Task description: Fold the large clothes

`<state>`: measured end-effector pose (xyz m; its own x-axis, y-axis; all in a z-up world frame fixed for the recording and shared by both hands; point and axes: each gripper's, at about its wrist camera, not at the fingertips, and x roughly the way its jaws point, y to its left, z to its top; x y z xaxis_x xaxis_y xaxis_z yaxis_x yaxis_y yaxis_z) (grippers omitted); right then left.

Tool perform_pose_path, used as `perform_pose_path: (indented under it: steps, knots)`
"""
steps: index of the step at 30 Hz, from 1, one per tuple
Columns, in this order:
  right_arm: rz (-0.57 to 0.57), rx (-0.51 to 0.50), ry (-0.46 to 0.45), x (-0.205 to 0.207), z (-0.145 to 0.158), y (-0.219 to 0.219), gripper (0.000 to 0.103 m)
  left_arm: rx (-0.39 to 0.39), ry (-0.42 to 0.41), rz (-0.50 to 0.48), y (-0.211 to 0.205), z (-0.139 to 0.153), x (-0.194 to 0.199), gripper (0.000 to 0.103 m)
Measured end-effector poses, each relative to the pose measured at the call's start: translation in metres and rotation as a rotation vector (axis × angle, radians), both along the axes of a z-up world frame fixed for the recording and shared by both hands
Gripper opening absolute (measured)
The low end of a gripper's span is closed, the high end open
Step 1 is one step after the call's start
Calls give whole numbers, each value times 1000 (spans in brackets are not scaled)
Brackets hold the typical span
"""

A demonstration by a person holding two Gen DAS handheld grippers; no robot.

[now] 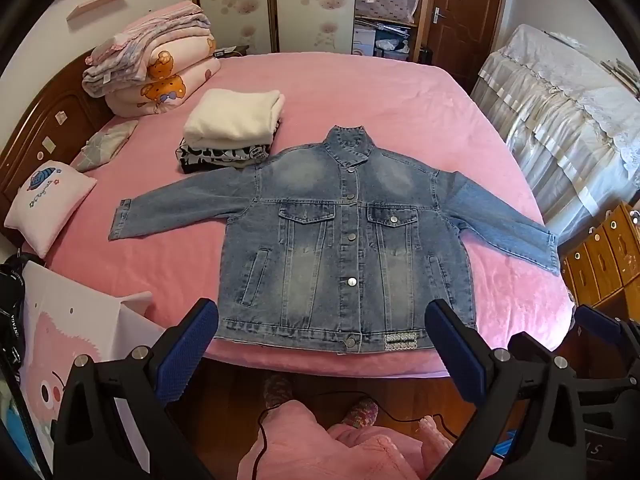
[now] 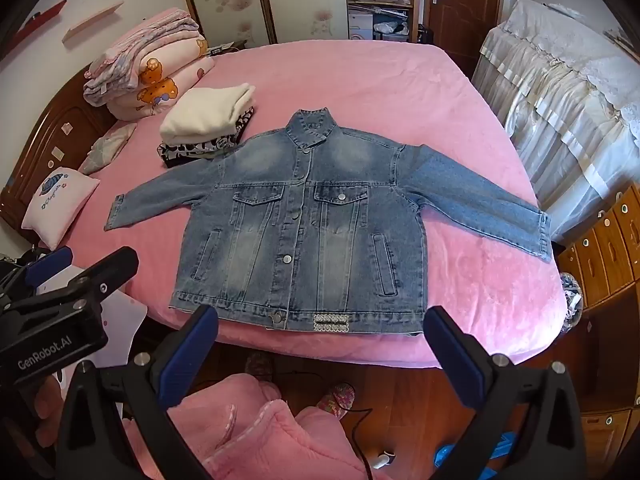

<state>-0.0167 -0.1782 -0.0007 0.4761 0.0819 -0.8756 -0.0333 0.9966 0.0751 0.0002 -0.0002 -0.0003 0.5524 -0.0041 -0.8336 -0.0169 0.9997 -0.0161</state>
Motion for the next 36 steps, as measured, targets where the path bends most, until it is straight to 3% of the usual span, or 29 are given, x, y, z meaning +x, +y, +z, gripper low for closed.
perform_pose_path:
  steps: [36]
  knots:
    - [-6,-6,-20,14,3,-7,103,-12,-42,-18,-8,15,10,102]
